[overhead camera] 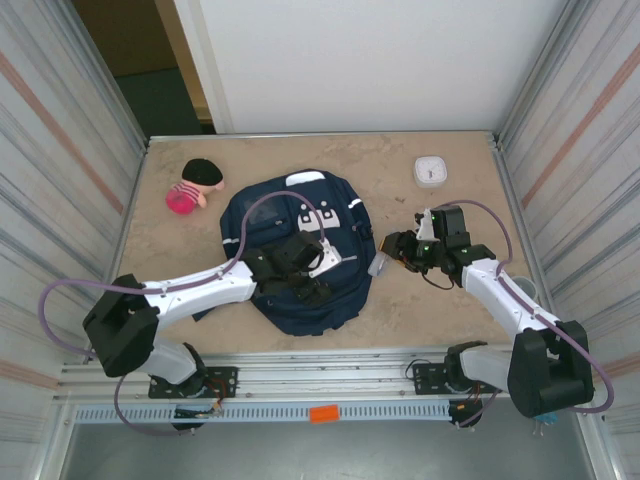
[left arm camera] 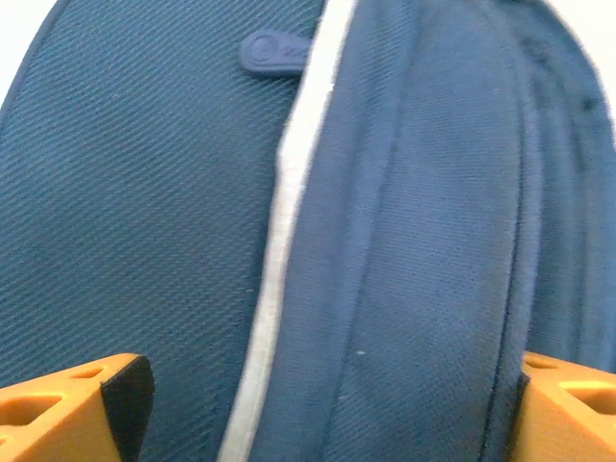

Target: Pack books, pencil case, and school supplies into a backpack

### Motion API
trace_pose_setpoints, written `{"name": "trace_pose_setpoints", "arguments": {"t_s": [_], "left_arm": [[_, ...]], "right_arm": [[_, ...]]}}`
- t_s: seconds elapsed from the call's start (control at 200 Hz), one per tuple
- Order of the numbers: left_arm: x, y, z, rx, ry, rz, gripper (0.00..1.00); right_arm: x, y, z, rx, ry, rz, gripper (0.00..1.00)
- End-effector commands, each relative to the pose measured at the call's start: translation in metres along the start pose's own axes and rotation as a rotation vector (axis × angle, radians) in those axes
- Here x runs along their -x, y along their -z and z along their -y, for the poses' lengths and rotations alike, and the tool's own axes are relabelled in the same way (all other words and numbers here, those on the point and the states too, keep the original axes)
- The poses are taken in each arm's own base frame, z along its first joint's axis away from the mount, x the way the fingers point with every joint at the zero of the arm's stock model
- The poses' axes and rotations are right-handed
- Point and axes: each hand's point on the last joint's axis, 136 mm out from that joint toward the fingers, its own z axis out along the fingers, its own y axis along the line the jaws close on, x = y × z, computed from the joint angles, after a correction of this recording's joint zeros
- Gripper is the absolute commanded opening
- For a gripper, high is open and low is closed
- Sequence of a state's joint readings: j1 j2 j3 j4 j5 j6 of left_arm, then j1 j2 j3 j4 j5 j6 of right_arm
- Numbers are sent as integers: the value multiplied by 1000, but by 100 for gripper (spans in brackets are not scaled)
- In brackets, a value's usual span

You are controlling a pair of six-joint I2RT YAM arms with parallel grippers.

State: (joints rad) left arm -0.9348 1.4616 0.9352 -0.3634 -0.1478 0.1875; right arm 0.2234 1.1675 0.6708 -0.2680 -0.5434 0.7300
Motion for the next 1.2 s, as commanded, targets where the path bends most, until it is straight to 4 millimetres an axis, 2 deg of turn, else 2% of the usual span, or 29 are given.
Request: {"name": "trace_pose_setpoints", "arguments": {"t_s": [0.0,0.12,0.276,0.406,0.461,0.536,0.626,0.862,0.957,0.982,1.092,1.198], "left_arm": [[12,8,-30,168,5,-2,84],[17,19,-50,277,55,7,78],[28,40,-54,283,88,86,61],[33,52,-50,247,102,157,17],[39,57,-38,167,103,196,0],[51,67,-16,28,121,260,0],[66,80,-1,-61,193,336,0],[88,90,31,-117,235,365,0],[99,88,32,-110,271,372,0],[101,88,31,-104,280,372,0],[105,88,16,-35,315,381,0],[106,89,4,-7,347,400,0]], "right_arm": [[-1,3,-3,11,3,9,42],[0,2,-1,0,9,11,42],[0,2,-4,16,12,8,42],[0,4,-7,20,5,8,41],[0,6,-6,21,3,11,41],[2,12,-3,21,4,19,40],[6,22,2,49,-35,19,41],[-7,48,3,39,-29,-6,41],[-8,56,10,15,-42,-2,41],[-7,62,6,25,-34,12,41],[-12,72,3,35,-55,4,42],[-26,76,-2,64,-96,-21,42]]}}
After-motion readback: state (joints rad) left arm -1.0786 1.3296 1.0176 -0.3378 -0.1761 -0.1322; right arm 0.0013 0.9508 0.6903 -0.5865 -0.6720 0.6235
